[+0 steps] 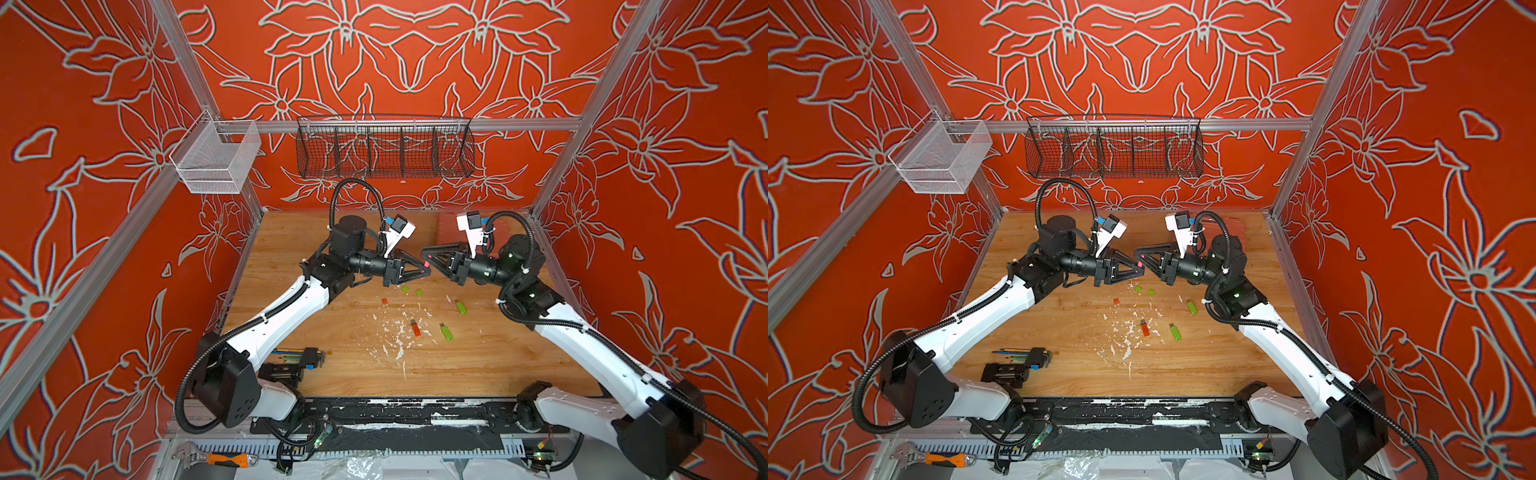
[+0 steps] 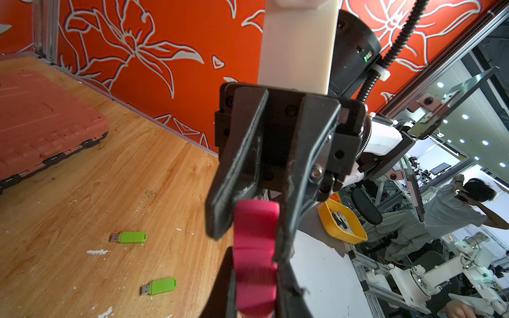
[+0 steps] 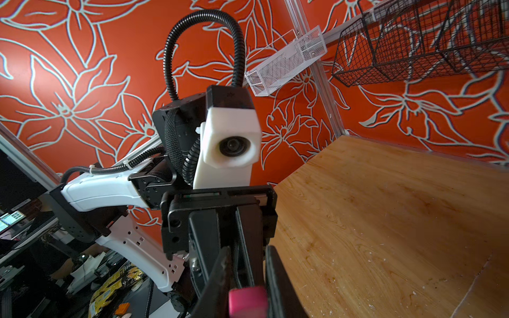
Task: Close the usb drive cover
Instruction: Adjust the cover on the USB drive.
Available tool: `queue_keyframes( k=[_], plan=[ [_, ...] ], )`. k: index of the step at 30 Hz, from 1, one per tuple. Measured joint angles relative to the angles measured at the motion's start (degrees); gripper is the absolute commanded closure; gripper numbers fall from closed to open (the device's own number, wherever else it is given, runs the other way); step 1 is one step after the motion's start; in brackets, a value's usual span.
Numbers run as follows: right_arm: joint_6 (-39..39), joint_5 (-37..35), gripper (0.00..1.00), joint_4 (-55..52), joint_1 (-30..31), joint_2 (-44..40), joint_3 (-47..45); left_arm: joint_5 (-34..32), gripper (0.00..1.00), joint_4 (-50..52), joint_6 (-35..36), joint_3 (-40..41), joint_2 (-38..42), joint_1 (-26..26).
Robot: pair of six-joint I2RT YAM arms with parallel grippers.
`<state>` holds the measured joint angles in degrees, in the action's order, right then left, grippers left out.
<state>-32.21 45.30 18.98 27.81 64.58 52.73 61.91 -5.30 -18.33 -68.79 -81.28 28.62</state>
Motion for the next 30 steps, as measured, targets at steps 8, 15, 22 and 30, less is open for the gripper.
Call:
queue_keyframes(
  k=[8,15,22,30],
  plan=[
    [-1.49,-7.48,1.00,4.33,1.16,0.72,-3.37,2.67,1.00,-5.95,-3.28,-0.04,-3.87,-1.38],
    [-2.93,-11.32,1.00,7.56,1.25,-0.74,-4.44,4.35,1.00,-8.79,-5.07,-1.95,-6.14,-1.57],
    [0.20,-6.69,0.80,-3.50,-0.90,-1.99,1.03,3.08,1.00,-5.03,-0.79,-3.32,-6.12,0.35],
    [5.14,-4.61,0.54,-14.43,-2.19,-1.86,5.09,1.27,1.00,-5.33,-0.50,1.27,-5.01,3.02]
  ],
)
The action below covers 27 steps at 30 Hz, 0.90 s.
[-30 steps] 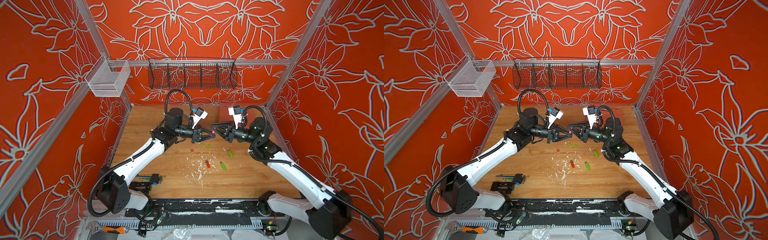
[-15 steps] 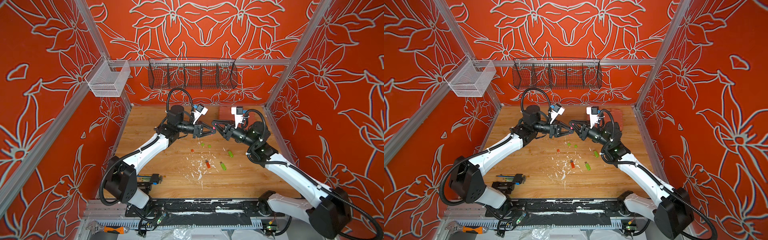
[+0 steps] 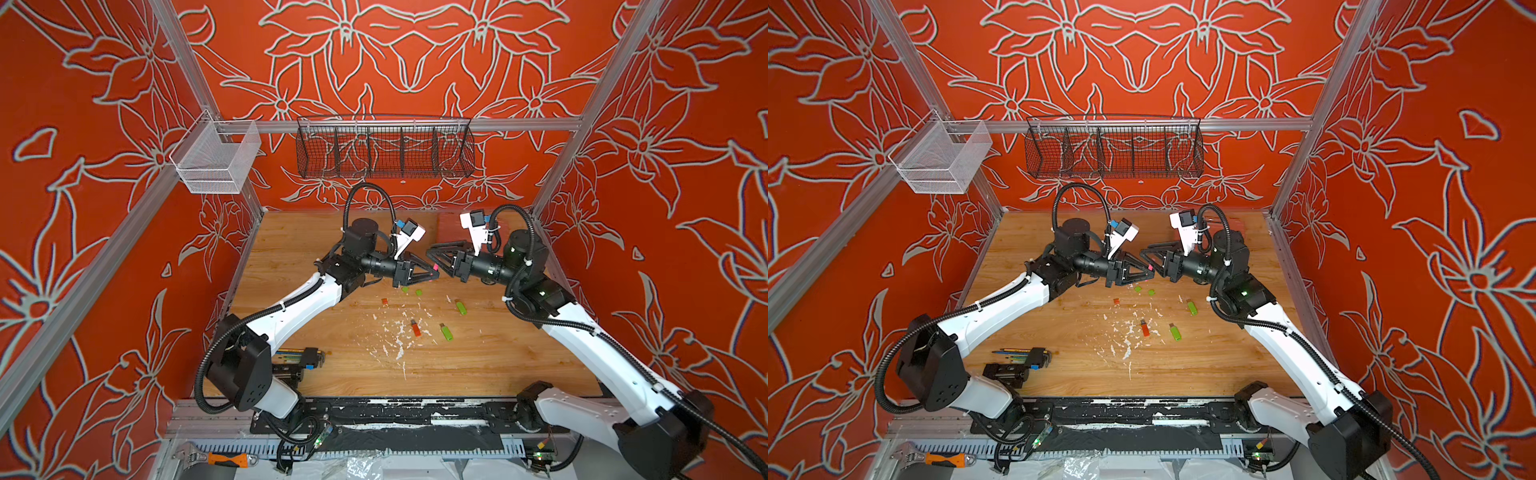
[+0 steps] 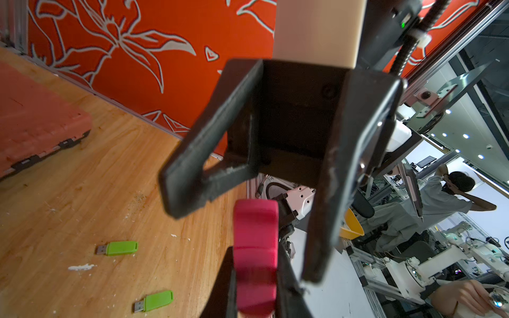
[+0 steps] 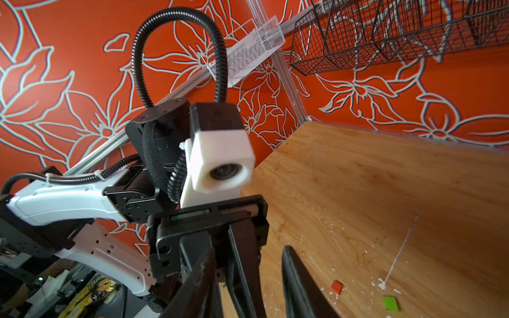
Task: Close the usb drive cover
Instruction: Adjust the cover on the USB drive, then place the USB drive at the center of the board.
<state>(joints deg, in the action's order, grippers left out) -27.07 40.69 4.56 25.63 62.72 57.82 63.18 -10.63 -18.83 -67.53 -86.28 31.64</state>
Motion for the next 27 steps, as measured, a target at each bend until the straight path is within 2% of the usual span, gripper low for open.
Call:
queue_keyframes(
  k=[5,8,10,15,20,24,27],
  plan=[
    [0.59,0.31,0.40,-1.14,-1.33,-0.20,0.04,-0.96,1.00,1.46,0.26,1.11,0.11,0.61],
    [0.92,-0.07,0.37,-2.32,-2.56,-1.09,0.24,-2.56,1.00,3.76,1.20,1.14,0.66,0.61],
    [1.51,-2.10,0.37,-4.22,-3.30,-1.81,0.96,-6.03,1.00,7.61,2.32,1.27,1.57,0.61],
    [4.70,-10.03,0.36,-10.71,-3.80,-2.40,2.36,-25.44,1.00,21.42,2.99,3.32,5.35,0.66],
    [5.42,-13.77,0.36,-12.31,-3.72,-1.25,-2.36,-43.56,1.00,29.83,-0.98,12.96,8.41,0.61],
    [5.20,-16.31,0.36,-13.00,-3.08,-0.13,-7.41,-52.68,1.00,35.41,-5.40,18.82,7.39,0.61],
    [4.87,-17.40,0.36,-13.44,-2.64,-0.04,-9.57,-56.76,1.00,37.86,-8.41,19.96,4.15,0.63]
  ],
)
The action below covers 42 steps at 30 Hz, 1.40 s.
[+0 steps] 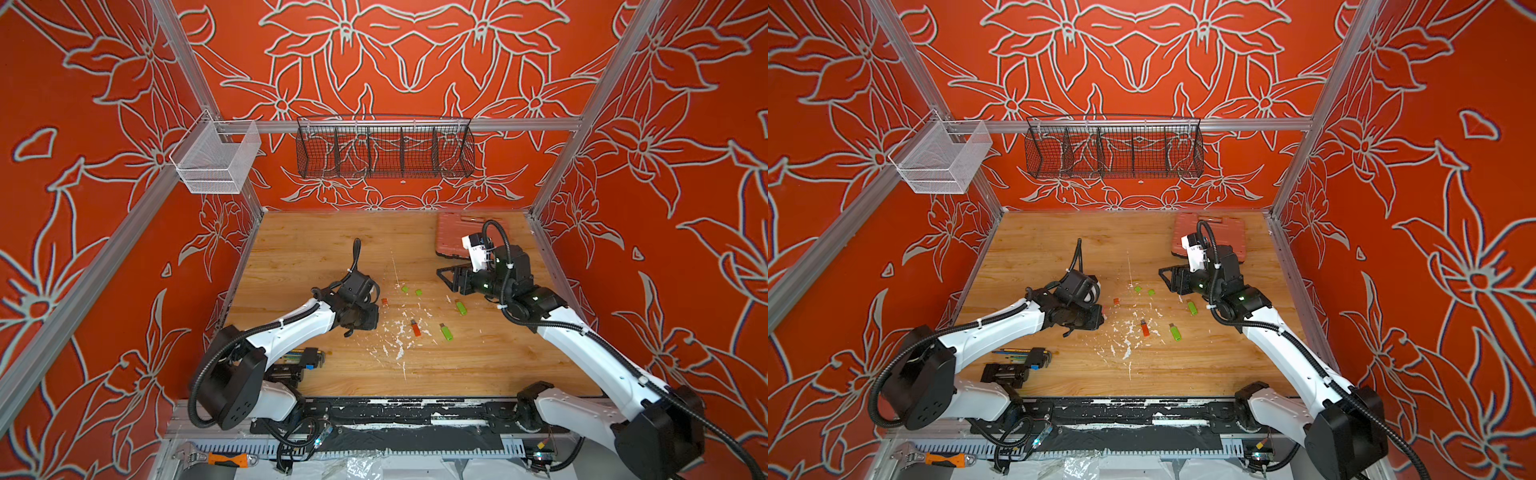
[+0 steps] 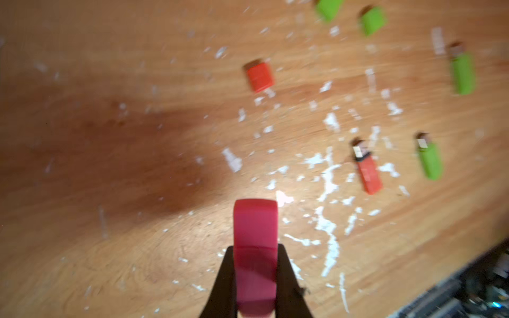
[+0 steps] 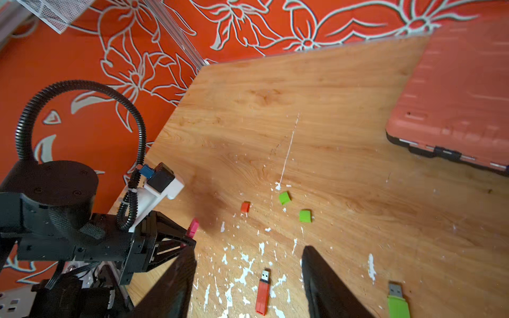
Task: Close the usb drive cover
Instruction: Place the USB drive at the center of the board, then adjust the USB drive at the center of the board.
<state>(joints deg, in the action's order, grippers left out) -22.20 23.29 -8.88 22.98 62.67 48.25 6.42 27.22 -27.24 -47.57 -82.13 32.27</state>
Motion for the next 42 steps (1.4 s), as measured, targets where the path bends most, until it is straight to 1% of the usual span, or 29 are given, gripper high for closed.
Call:
queue_keyframes(
  k=[3,6,8,13,14,17,19,22,26,29,31,33,34,37,40,42],
  plan=[
    [-0.35,-0.68,0.36,0.04,0.39,-0.07,-0.83,-2.91,1.00,0.68,-2.01,0.61,-3.06,-0.02],
    [-0.63,-1.46,0.36,0.04,0.55,-0.63,-1.77,-4.68,0.98,1.07,-3.13,0.96,-5.14,-0.02],
    [-0.72,-1.84,0.35,-0.02,0.61,-1.05,-2.29,-5.22,0.92,1.03,-3.63,0.85,-6.12,-0.02],
    [-0.76,-2.32,0.35,-0.11,0.61,-1.33,-2.71,-5.42,0.82,0.72,-4.11,0.66,-6.45,-0.11],
    [-0.74,-2.34,0.35,-0.11,0.61,-1.33,-2.73,-5.46,0.79,0.72,-4.15,0.66,-6.51,-0.22],
    [-0.72,-2.49,0.35,-0.26,0.61,-1.33,-2.78,-5.09,0.64,0.50,-4.11,0.59,-6.62,-0.79],
    [-0.70,-2.64,0.35,-0.52,0.61,-1.38,-2.78,-4.98,0.58,0.22,-4.33,0.39,-6.69,-1.11],
    [-0.50,-3.15,0.35,-1.29,0.61,-1.66,-2.78,-5.18,0.47,0.39,-4.20,0.07,-6.75,-1.84],
    [-0.09,-3.93,0.35,-2.38,0.61,-2.56,-2.78,-5.84,0.38,1.68,-3.78,-0.66,-6.88,-2.40],
    [0.33,-5.20,0.34,-3.63,0.63,-3.13,-2.58,-6.69,0.31,4.83,-3.69,-2.56,-6.88,-2.64],
    [0.70,-6.03,0.38,-5.75,0.66,-2.73,-1.57,-7.13,0.27,6.51,-3.63,-4.83,-6.38,-2.67],
    [1.36,-6.54,0.40,-8.70,1.38,-0.70,0.83,-7.48,0.23,7.37,-3.69,-7.15,-4.55,-2.69],
    [1.97,-7.87,0.40,-10.32,2.84,1.33,2.58,-7.63,0.21,7.56,-3.72,-8.07,-3.13,-2.69],
    [3.65,-12.57,0.42,-15.93,11.04,9.68,8.83,-7.85,0.19,8.26,-3.80,-10.25,1.99,-2.99],
    [3.37,-12.83,0.44,-18.95,17.68,19.21,13.09,-7.85,0.19,9.31,-3.74,-11.67,5.51,-3.72],
    [2.36,-12.72,0.45,-20.09,19.93,23.96,13.49,-7.82,0.19,9.99,-3.72,-11.74,6.71,-4.42]
  ],
)
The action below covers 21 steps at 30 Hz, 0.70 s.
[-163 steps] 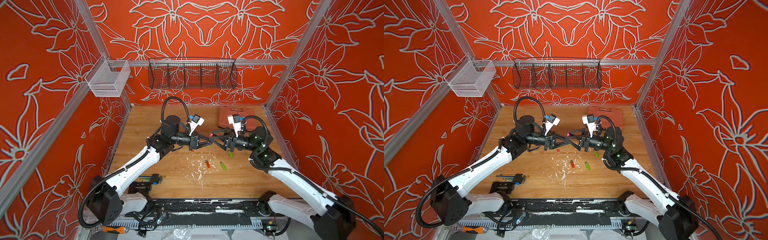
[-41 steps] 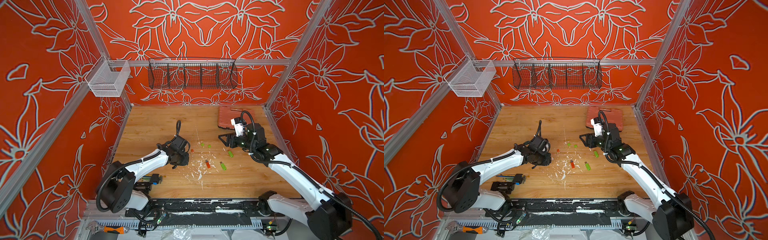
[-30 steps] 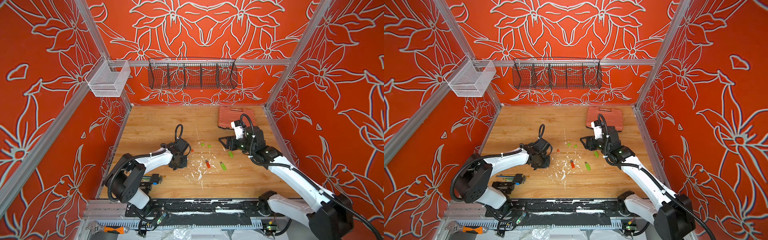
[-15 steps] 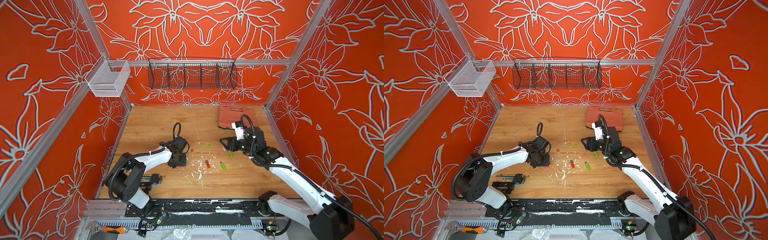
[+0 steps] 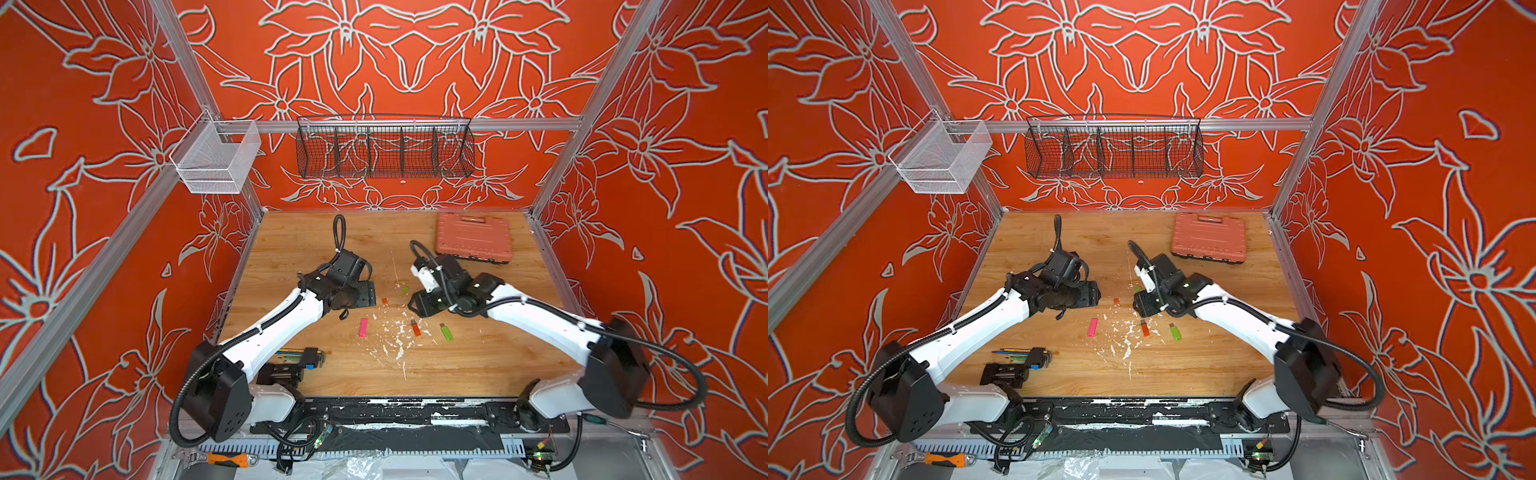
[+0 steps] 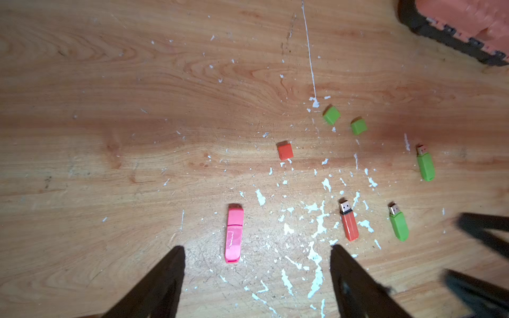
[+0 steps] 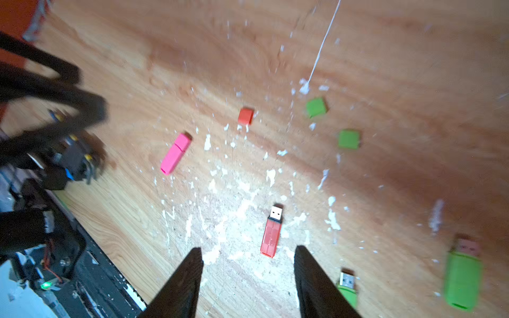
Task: Close the usb drive cover
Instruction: Adjust the USB drive at the center of the board.
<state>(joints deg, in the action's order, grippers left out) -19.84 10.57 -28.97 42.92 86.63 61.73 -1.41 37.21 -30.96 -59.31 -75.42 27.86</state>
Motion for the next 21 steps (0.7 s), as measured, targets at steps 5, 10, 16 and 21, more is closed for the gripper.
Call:
queue_keyframes(
  k=[5,10,16,21],
  plan=[
    [-2.97,-0.96,0.45,-3.82,4.15,9.60,0.48,0.22,0.19,1.09,-0.11,3.26,3.02,-1.73],
    [-4.72,-1.73,0.46,-5.20,5.33,12.81,0.96,0.83,0.19,1.31,-0.11,6.38,6.67,-2.01],
    [-6.05,-1.51,0.48,-4.66,5.51,15.19,2.10,1.55,0.19,1.03,-0.11,8.04,7.93,-2.01],
    [-7.54,2.34,0.49,-2.27,6.16,15.26,2.05,2.86,0.25,0.46,0.11,8.11,7.67,-2.01]
  ],
)
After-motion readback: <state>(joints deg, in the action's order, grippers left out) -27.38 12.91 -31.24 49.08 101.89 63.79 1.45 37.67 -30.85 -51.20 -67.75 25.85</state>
